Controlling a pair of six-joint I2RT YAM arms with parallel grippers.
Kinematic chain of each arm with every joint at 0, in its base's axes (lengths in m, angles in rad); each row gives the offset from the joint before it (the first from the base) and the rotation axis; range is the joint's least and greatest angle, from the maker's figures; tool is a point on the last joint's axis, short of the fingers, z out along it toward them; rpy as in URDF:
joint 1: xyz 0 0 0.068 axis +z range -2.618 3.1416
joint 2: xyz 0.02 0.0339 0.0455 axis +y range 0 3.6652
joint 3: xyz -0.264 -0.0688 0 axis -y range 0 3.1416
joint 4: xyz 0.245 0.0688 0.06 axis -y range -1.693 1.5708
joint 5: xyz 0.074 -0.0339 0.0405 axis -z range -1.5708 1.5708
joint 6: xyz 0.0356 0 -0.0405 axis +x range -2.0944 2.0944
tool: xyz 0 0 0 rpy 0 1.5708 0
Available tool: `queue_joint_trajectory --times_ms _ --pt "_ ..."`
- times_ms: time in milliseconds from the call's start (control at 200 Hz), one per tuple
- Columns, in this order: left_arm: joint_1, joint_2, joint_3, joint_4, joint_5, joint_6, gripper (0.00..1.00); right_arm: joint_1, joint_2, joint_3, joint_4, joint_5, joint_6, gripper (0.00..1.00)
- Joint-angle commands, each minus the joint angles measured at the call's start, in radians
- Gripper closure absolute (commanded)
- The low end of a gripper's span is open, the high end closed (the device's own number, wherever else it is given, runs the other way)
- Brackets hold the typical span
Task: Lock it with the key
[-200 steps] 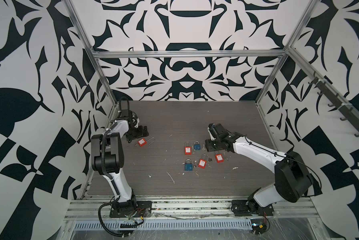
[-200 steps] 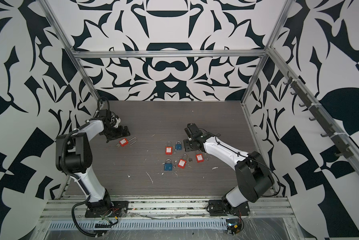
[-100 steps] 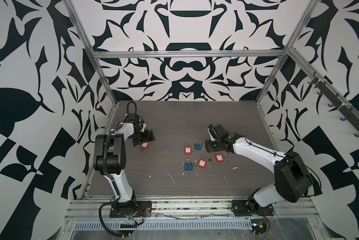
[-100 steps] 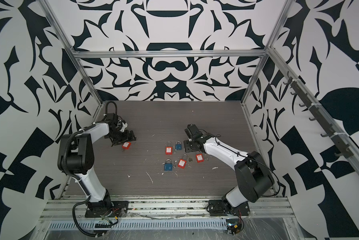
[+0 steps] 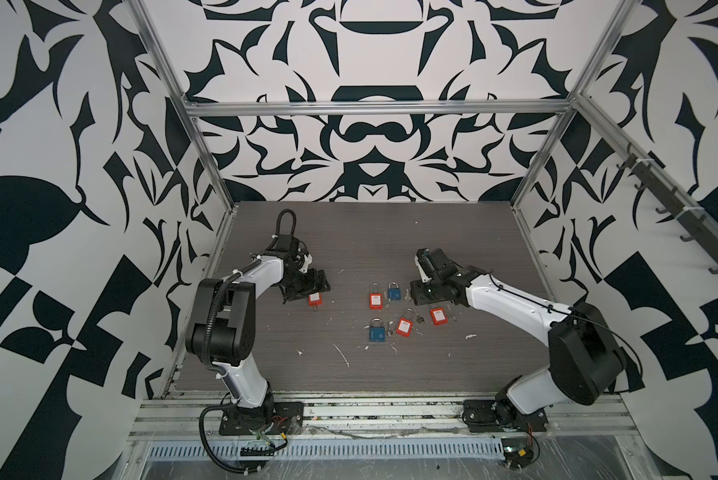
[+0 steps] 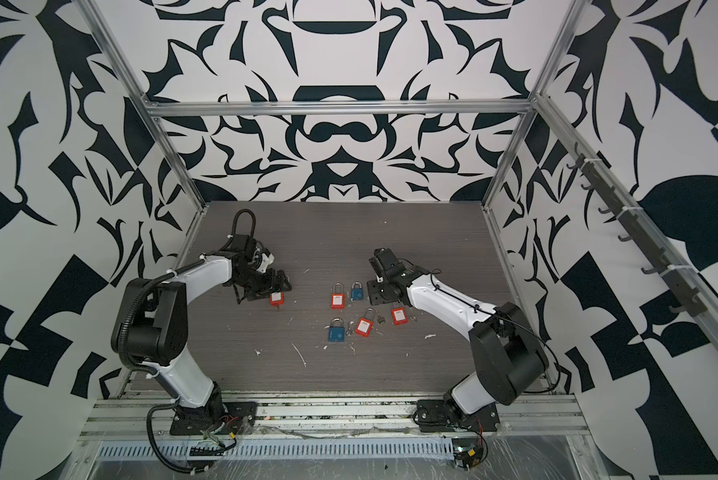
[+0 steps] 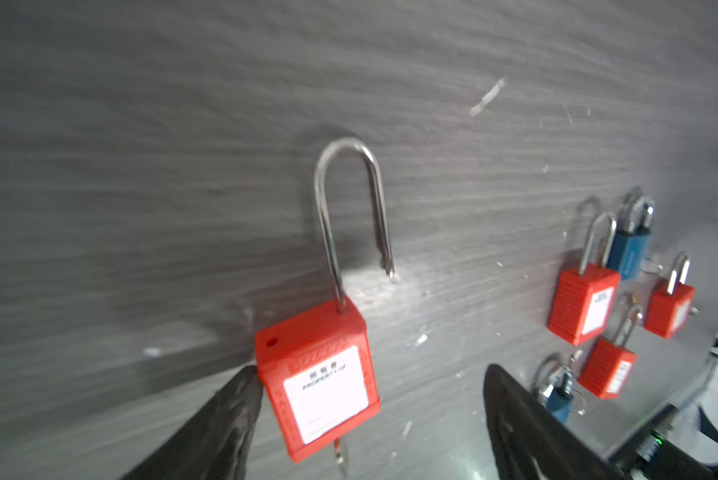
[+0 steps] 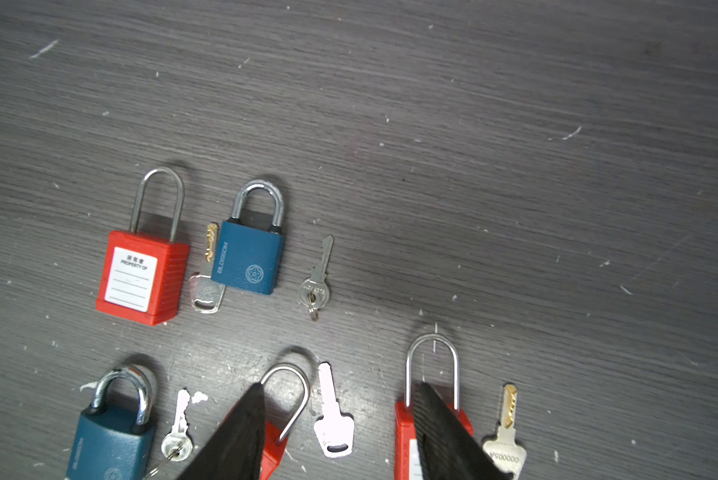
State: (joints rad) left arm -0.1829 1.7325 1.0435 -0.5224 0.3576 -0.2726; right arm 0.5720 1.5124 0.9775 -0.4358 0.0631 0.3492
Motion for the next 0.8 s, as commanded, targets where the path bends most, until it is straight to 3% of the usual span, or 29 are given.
queue_joint_trajectory --times_ms 0,255,390,590,795 --pt "-0.043 -0.036 -0.047 0.082 0.059 -0.122 0.14 0.004 -0.018 0.012 0.018 -0.020 -0.010 0.41" --pt "-0.153 -0.058 -0.083 0.238 0.058 -0.264 0.14 0.050 0.001 0.046 0.047 -0.057 -0.042 0.43" --pt "-0.163 -0.093 -0.079 0.289 0.060 -0.288 0.21 0.107 0.030 0.078 0.066 -0.066 -0.090 0.44" --pt "-0.146 -0.285 -0.056 0.235 -0.083 -0.177 0.19 0.183 0.097 0.088 0.189 -0.158 -0.189 0.45" --pt "-0.082 -0.427 -0.022 0.174 -0.146 -0.033 0.17 0.220 0.226 0.175 0.314 -0.252 -0.338 0.45"
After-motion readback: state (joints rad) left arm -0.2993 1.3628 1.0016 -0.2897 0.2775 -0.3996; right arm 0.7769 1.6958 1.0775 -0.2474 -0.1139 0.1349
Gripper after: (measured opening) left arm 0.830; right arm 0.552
